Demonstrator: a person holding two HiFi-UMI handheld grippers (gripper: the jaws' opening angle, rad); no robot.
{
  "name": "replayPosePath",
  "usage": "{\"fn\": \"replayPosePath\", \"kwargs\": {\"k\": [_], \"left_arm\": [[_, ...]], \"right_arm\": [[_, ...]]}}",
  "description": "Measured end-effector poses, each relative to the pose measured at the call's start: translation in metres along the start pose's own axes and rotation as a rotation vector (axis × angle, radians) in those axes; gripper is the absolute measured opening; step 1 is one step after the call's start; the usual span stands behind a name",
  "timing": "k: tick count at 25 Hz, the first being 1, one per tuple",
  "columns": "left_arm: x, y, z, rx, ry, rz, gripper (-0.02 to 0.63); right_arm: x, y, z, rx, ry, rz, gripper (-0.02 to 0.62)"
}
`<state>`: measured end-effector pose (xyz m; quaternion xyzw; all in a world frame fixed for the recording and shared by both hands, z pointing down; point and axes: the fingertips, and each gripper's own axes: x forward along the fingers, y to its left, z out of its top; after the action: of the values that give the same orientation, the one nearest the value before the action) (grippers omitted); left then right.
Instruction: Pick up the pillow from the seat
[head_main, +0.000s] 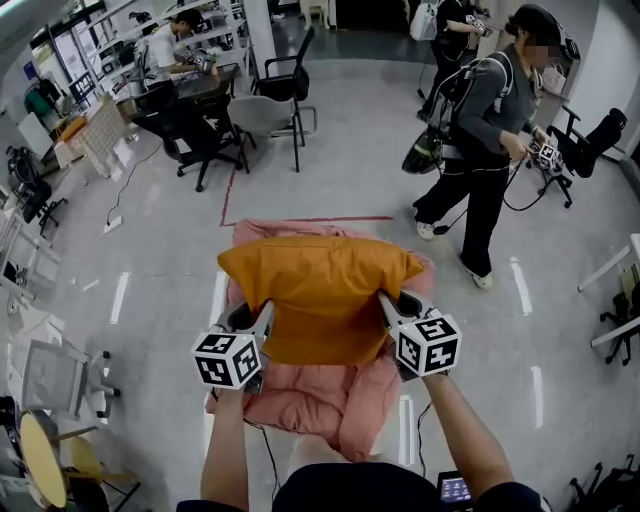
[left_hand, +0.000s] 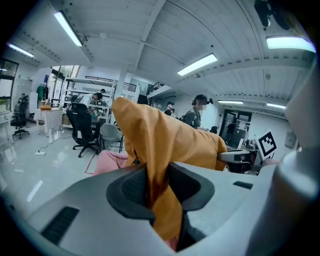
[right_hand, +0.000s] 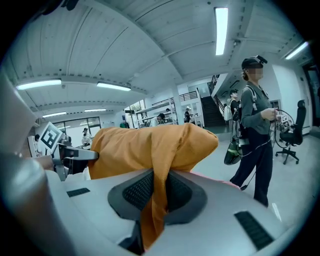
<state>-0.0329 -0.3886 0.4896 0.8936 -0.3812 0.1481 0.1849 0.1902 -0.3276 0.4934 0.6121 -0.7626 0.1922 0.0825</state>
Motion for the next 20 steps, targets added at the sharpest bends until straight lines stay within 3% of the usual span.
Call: {"fn": "replayPosePath", "kwargs": {"k": [20], "left_arm": [[-0.079, -0.075, 0.009, 0.009, -0.138, 0.132, 0.115]], "right_arm": [[-0.079, 0.012, 0.023, -0.065, -0.092, 0.109, 0.061]]}}
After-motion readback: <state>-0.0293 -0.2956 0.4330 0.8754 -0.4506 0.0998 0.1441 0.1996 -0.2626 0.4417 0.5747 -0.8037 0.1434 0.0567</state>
